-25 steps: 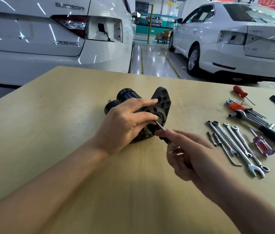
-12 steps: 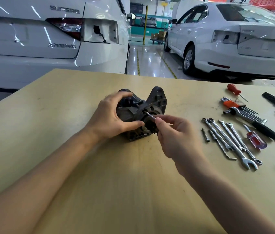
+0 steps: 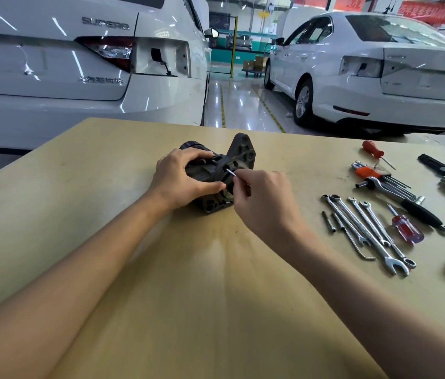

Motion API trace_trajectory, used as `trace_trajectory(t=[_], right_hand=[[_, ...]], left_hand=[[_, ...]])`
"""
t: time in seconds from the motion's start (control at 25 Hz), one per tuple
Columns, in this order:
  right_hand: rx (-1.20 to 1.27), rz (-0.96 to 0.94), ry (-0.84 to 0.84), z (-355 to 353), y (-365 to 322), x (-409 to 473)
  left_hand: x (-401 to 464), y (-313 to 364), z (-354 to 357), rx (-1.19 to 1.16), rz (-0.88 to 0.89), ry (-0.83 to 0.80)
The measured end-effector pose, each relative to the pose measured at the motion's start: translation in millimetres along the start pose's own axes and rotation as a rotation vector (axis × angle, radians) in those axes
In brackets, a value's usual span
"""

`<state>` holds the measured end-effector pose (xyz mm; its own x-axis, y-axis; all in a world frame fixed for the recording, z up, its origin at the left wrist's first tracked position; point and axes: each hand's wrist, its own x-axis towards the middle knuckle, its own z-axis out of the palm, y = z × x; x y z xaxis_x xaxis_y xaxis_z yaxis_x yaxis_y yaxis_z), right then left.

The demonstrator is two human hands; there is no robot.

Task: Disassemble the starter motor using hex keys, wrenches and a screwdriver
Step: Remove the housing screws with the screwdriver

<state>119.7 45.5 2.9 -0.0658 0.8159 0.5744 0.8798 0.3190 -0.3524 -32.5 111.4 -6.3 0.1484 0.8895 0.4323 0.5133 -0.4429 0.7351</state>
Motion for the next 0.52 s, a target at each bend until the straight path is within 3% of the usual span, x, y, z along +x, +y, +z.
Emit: trace_trajectory(t=[0.16,0.28,0.4,0.52], right_hand=[[-0.575,-0.324,-0.043,-9,8,0],[-0.791,-0.585,0.065,-19,20,10],[-0.830,-0.701,0.090,-27,20,17],[-0.665,-0.630,0.129,-28,14,15]], left_hand=[[0,0,0,-0.014,0.010,-0.017],[-1,2,1,-0.020,0.000,-0.019],[-2,5,1,-0.065,0.024,0.003],[-8,8,4,0.013,0.209,0.038]])
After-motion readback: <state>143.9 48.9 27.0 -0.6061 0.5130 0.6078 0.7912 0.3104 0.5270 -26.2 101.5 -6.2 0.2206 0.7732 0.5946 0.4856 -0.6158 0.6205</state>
